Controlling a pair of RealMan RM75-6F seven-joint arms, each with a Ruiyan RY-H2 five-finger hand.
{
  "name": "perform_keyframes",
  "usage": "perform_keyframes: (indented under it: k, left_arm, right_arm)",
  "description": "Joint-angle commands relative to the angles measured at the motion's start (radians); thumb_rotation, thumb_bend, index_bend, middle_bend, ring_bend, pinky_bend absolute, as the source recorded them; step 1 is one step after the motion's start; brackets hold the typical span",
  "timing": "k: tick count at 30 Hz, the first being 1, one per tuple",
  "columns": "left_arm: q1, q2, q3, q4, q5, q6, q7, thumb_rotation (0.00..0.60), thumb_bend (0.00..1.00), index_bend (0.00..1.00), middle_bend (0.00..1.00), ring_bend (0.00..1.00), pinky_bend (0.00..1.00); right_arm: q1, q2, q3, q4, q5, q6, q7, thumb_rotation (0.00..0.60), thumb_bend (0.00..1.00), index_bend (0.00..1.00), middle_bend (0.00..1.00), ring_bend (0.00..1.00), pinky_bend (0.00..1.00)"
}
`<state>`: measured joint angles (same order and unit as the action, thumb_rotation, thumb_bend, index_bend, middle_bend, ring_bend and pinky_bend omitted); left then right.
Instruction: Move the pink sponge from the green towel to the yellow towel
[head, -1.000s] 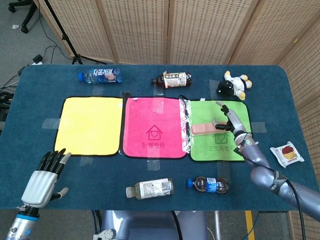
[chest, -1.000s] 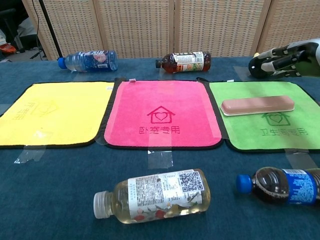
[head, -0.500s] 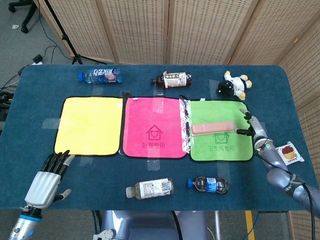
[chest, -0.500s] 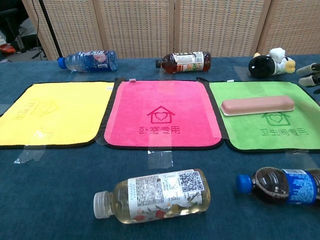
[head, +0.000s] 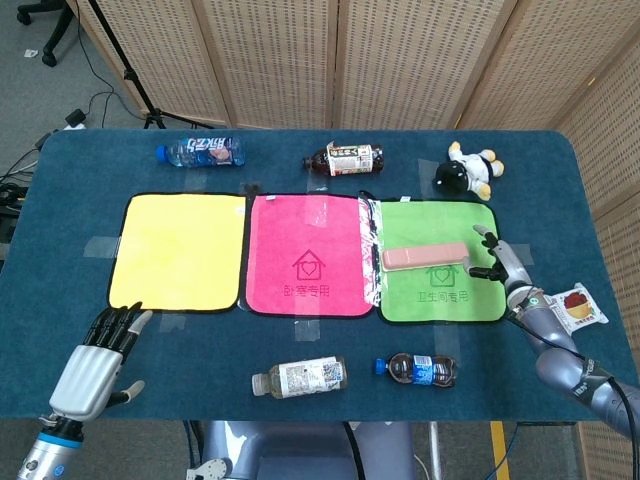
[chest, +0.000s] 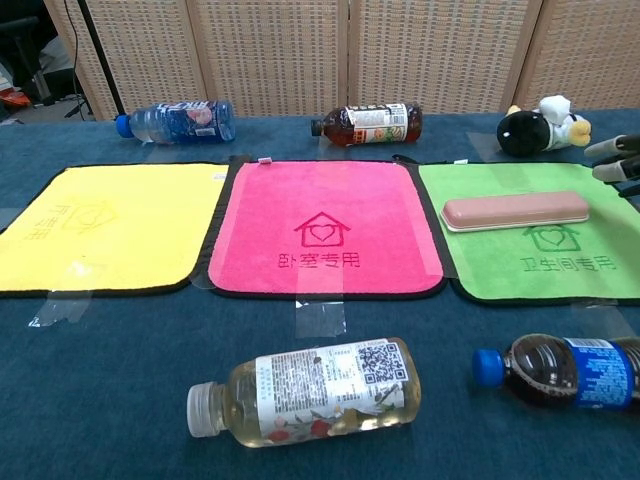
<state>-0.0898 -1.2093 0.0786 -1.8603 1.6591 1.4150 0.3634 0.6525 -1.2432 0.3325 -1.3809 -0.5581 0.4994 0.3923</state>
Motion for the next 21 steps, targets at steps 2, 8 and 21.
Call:
perform_keyframes:
  k: [2,8,21]
  left_arm:
    - [0.001,0.001,0.003,-0.003,0.003,0.001,0.0,0.6,0.13,0.0,0.0,0.0,0.02]
    - [0.002,-0.001,0.008,-0.006,0.005,-0.004,0.006,0.6,0.14,0.0,0.0,0.0,0.02]
    - [0.001,0.002,0.007,-0.007,0.006,-0.001,0.0,0.6,0.13,0.0,0.0,0.0,0.02]
  right_arm:
    - [0.002,-0.012,-0.008,0.016,0.002,-0.01,0.001,0.6,0.57,0.0,0.0,0.0,0.0]
    - [0.001,-0.02,-0.012,0.029,-0.008,-0.029,0.009,0.6,0.57,0.0,0.0,0.0,0.0]
    - [0.003,-0.014,-0.013,-0.02,-0.033,-0.029,0.01,0.6,0.57,0.0,0.0,0.0,0.0]
